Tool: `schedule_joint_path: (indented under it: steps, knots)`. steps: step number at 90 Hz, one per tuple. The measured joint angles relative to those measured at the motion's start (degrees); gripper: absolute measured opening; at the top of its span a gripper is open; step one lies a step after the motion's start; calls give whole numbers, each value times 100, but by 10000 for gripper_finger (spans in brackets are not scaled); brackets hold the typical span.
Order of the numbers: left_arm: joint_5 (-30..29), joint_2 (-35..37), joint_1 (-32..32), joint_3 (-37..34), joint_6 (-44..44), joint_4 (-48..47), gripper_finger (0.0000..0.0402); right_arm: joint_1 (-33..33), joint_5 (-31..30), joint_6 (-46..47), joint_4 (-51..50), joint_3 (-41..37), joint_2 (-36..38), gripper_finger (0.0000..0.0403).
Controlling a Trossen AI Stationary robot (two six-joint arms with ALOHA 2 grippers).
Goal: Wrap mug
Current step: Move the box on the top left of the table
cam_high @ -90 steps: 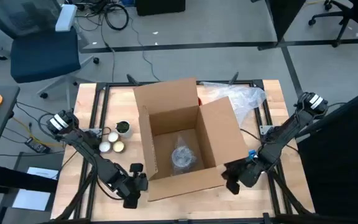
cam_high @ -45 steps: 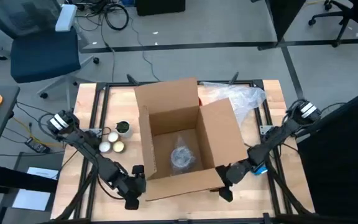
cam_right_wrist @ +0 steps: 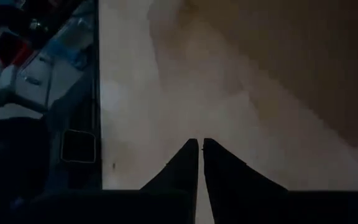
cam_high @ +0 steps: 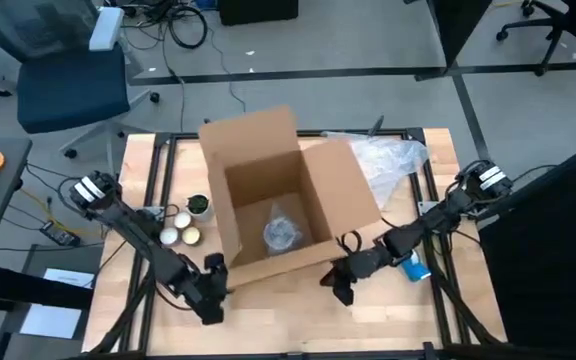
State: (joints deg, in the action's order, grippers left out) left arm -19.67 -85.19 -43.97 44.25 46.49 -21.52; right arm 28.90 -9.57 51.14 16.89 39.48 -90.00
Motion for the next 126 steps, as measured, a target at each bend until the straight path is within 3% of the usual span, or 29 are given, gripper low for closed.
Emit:
schedule_joint_path:
  steps: [15, 42, 66, 87, 113, 126]
  knots:
    - [-255, 390, -86, 4, 23, 57, 0, -69, -207, -191, 86, -1, 2, 0]
    - [-1424, 468, -146, 6, 350, 367, 0, -39, -308, -184, 80, -1, 2, 0]
    - [-2491, 606, -135, 9, 1595, -1102, 0, -47, -738, -331, 63, 0, 2, 0]
    - [-2548, 623, -141, 7, 1870, -1553, 0, -360, -1192, -413, 19, -2, 2, 0]
    - [-2594, 665, -141, 12, 1846, -1586, 0, -1024, -1077, -502, 63, -2, 2, 0]
    - [-2460, 803, -141, 212, 1872, -2140, 0, -1381, -861, -713, 99, -2, 2, 0]
